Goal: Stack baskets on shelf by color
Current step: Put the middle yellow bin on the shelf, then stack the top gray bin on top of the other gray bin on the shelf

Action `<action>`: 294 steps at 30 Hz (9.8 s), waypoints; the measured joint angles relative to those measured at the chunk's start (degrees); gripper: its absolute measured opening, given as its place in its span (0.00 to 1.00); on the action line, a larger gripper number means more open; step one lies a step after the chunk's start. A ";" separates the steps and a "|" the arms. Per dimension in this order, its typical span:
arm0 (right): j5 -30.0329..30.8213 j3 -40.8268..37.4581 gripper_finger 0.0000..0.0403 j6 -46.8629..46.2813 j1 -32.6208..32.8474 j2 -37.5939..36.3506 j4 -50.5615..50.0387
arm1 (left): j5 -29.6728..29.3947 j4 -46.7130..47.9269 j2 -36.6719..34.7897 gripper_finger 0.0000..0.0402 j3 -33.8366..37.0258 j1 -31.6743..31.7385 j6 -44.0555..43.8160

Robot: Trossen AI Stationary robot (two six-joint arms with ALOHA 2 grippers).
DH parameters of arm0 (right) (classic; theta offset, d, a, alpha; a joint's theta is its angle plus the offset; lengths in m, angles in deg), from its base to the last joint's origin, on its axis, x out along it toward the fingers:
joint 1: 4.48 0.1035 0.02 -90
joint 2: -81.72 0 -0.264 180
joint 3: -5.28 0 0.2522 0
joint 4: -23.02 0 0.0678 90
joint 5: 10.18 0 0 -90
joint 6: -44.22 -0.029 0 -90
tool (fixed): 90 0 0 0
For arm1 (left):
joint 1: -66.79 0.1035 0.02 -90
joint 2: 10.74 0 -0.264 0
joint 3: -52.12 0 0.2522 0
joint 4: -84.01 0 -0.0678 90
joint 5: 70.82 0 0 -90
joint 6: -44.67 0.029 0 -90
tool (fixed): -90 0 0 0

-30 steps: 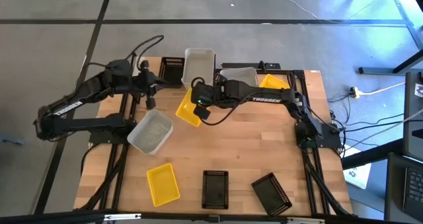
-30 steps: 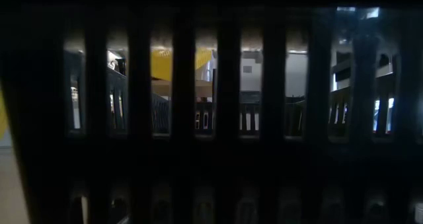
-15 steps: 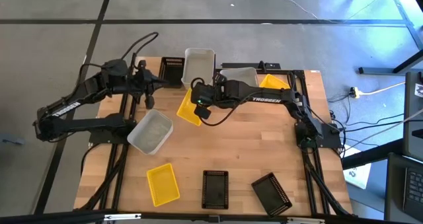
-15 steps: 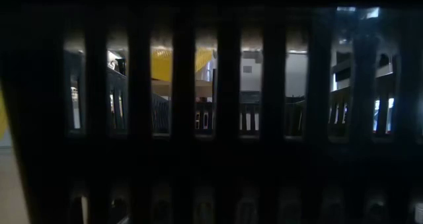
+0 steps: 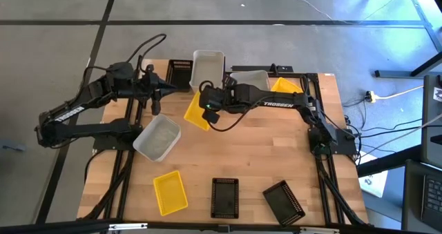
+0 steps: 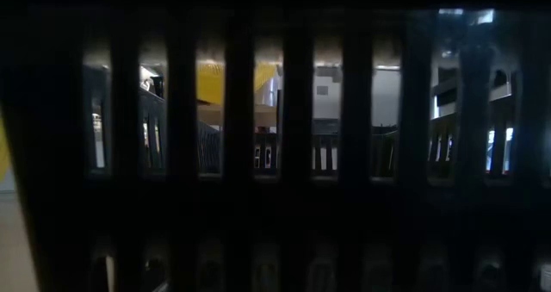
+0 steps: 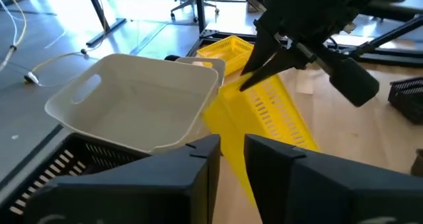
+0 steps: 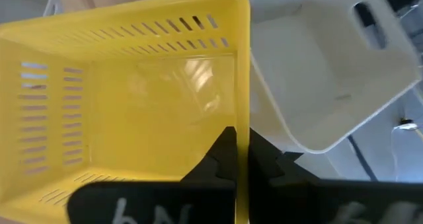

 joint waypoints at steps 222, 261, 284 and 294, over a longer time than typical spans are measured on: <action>18.10 4.59 0.25 37.68 2.10 -0.25 30.18 | -13.26 45.71 -3.96 0.12 -6.60 13.72 -7.75; 17.99 4.59 0.25 37.40 1.58 -0.25 30.40 | -25.98 26.25 -3.68 0.12 11.04 13.11 5.93; 20.46 4.55 0.24 36.26 0.21 -4.93 15.13 | -19.60 23.06 -8.63 0.12 3.75 9.40 1.06; -6.76 4.59 0.24 14.18 -8.85 -10.84 -15.09 | -19.14 23.12 -8.63 0.12 -1.01 4.95 0.47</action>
